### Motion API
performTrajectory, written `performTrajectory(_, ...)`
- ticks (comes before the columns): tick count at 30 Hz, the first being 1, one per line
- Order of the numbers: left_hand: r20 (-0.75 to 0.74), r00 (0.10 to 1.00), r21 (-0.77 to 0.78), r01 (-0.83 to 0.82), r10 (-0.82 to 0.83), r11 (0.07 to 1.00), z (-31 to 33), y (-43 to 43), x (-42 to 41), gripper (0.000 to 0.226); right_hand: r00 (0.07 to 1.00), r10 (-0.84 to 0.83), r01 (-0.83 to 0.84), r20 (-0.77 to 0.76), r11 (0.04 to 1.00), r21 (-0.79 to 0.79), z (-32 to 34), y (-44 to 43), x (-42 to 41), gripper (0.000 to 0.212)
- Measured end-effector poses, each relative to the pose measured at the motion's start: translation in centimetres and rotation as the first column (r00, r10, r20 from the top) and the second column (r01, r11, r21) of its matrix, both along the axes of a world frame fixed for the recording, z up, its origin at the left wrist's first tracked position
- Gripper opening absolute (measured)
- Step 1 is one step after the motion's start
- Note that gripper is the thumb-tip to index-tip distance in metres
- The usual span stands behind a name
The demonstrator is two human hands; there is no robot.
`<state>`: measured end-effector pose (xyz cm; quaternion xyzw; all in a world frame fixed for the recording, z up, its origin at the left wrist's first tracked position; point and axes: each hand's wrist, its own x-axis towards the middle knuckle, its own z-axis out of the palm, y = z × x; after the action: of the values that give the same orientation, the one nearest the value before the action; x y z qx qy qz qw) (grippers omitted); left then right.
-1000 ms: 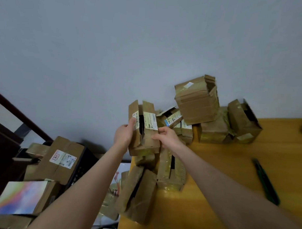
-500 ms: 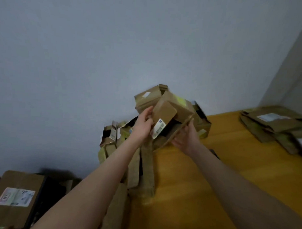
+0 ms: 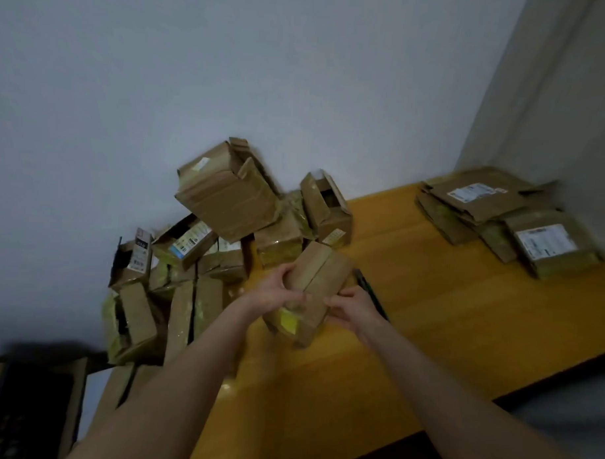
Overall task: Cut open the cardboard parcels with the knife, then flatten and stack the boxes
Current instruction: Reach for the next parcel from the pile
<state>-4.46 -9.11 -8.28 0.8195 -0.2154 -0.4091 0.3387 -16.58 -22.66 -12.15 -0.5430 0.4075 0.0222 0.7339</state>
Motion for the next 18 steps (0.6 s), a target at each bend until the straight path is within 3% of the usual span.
performTrajectory(2, 0.102, 0.992, 0.069, 0.065, -0.072, 0.995, -2.4, -0.4, -0.7, 0.1, 0.996, 0.062, -0.069, -0.068, 0.993, -0.097, -1.4, 0.7, -0.8, 0.02)
performTrajectory(5, 0.265, 0.946, 0.314, 0.096, -0.184, 0.945, -5.9, -0.5, -1.7, 0.114, 0.957, 0.195, -0.231, -0.213, 0.96, -0.159, -3.5, 1.3, -1.2, 0.041)
performTrajectory(8, 0.335, 0.896, 0.518, 0.083, -0.291, 0.851, -7.7, -1.4, -2.7, 0.116, 0.917, 0.288, -0.374, -0.276, 0.861, -0.344, -4.8, 0.7, -1.1, 0.023)
performTrajectory(12, 0.406, 0.879, 0.538, -0.011, -0.249, 0.843, -8.0, -4.4, -3.2, 0.111, 0.897, 0.136, -0.397, -0.421, 0.667, -0.63, -5.1, -2.2, -1.1, 0.026)
performTrajectory(15, 0.392, 0.897, 0.536, -0.043, -0.203, 0.843, -8.6, -5.3, -3.4, 0.104, 0.83, 0.122, -0.512, -0.544, 0.552, -0.657, -6.5, -4.3, -1.5, 0.039)
performTrajectory(18, 0.435, 0.823, 0.578, 0.056, -0.366, 0.814, -8.5, -4.1, -3.2, 0.103, 0.744, 0.142, -0.628, -0.653, 0.483, -0.61, -7.7, -5.4, -1.5, 0.06)
